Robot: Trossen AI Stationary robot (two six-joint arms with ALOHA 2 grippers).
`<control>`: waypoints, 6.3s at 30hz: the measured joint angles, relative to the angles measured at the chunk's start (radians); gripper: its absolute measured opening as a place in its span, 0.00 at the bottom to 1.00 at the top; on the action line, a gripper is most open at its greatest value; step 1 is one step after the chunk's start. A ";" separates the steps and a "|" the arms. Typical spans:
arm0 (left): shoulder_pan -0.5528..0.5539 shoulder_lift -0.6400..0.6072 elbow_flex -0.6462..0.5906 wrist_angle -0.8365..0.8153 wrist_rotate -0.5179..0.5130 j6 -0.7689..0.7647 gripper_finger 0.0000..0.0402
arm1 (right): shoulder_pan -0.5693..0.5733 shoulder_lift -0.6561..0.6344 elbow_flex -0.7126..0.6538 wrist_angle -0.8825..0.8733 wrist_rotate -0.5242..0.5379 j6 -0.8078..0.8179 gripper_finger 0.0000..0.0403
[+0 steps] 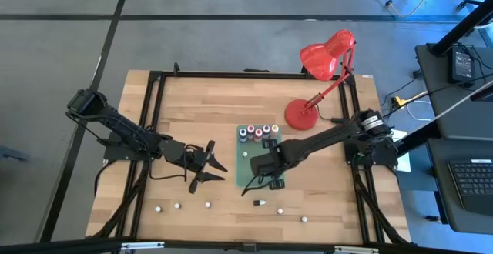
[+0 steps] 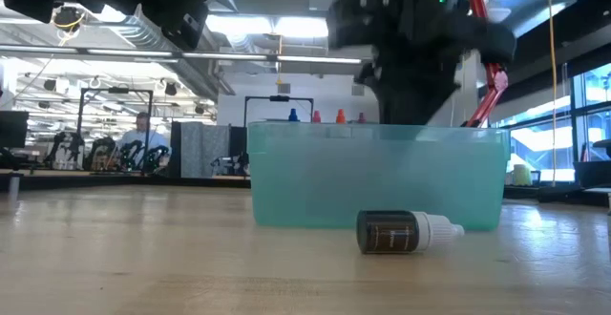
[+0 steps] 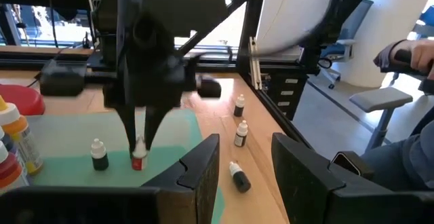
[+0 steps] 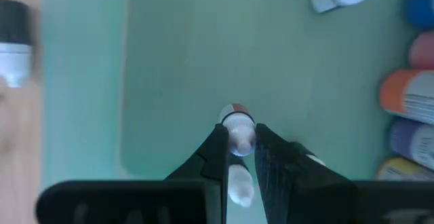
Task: Pick & Place food coloring
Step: Put the small red food coloring bottle into the green bin, then put the small green food coloring bottle into the green bin
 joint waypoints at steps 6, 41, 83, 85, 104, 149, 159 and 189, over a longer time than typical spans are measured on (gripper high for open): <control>0.000 0.000 0.000 -0.006 -0.001 0.000 0.32 | 0.000 0.055 0.001 0.009 -0.003 0.000 0.15; 0.000 0.000 0.000 -0.005 0.001 -0.030 0.32 | 0.118 -0.121 0.082 -0.181 0.077 0.125 0.48; -0.437 0.000 0.402 -1.479 0.044 -1.944 0.32 | 0.403 -0.626 -0.660 0.564 0.399 0.235 0.48; -0.479 0.000 0.402 -1.510 0.044 -1.951 0.32 | 0.403 -0.626 -0.660 0.564 0.399 0.237 0.48; -0.693 0.185 0.540 -1.692 0.041 -2.084 0.32 | 0.378 -0.625 -0.660 0.568 0.475 0.277 0.48; -0.711 0.291 0.590 -1.674 0.115 -1.399 0.32 | 0.344 -0.624 -0.660 0.569 0.468 0.321 0.48; -0.711 0.291 0.590 -1.647 0.109 -1.095 0.32 | 0.344 -0.624 -0.660 0.569 0.468 0.315 0.48; -0.725 0.432 0.590 -1.612 0.149 -1.081 0.32 | 0.344 -0.624 -0.660 0.568 0.476 0.315 0.48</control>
